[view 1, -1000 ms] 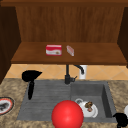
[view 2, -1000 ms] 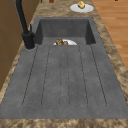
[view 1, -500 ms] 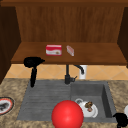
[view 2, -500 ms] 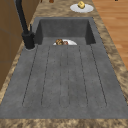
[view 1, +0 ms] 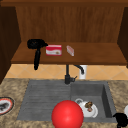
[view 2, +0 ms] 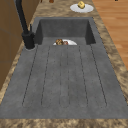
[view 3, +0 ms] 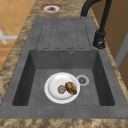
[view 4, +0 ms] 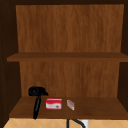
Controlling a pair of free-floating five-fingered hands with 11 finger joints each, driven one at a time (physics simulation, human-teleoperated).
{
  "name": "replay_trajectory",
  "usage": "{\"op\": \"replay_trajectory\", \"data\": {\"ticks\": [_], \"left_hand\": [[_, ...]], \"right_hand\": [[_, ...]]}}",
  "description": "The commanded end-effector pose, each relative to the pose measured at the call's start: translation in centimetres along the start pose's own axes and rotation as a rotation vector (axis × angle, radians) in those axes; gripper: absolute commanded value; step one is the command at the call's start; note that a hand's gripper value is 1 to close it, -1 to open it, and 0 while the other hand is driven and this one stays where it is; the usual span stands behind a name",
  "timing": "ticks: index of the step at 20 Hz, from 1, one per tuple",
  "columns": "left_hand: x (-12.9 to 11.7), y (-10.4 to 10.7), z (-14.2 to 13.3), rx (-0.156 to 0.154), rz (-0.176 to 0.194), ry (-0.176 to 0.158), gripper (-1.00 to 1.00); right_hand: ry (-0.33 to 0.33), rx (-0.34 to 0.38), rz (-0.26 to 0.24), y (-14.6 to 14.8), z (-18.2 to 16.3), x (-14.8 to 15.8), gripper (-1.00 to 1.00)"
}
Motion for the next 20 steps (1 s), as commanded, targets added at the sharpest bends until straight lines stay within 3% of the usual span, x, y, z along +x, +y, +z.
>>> {"op": "replay_trajectory", "data": {"ticks": [1,4,6,11,13,17,20], "left_hand": [[-1.3,3.4,-1.2,0.005,0.029,0.008,-1.00],[-2.7,5.3,-2.0,0.002,0.026,0.001,-1.00],[-4.5,5.5,-2.3,0.003,0.026,0.002,-1.00],[-8.7,4.9,-2.5,0.024,-0.002,0.044,-1.00],[-10.7,4.6,-2.2,0.037,-0.006,0.028,-1.00],[-14.3,4.4,-1.8,0.006,-0.005,0.010,-1.00],[-16.8,4.7,-1.7,0.006,-0.003,0.010,-1.00]], "right_hand": [[0.000,0.000,0.000,0.0,0.0,0.0,0.00],[0.000,0.000,0.000,0.0,0.0,0.0,0.00],[0.000,0.000,0.000,0.0,0.0,0.0,0.00],[0.000,0.000,0.000,0.0,0.0,0.0,0.00],[0.000,0.000,0.000,0.0,0.0,0.0,0.00],[0.000,0.000,0.000,0.0,0.0,0.0,0.00],[0.000,0.000,0.000,0.0,0.0,0.0,0.00]]}}
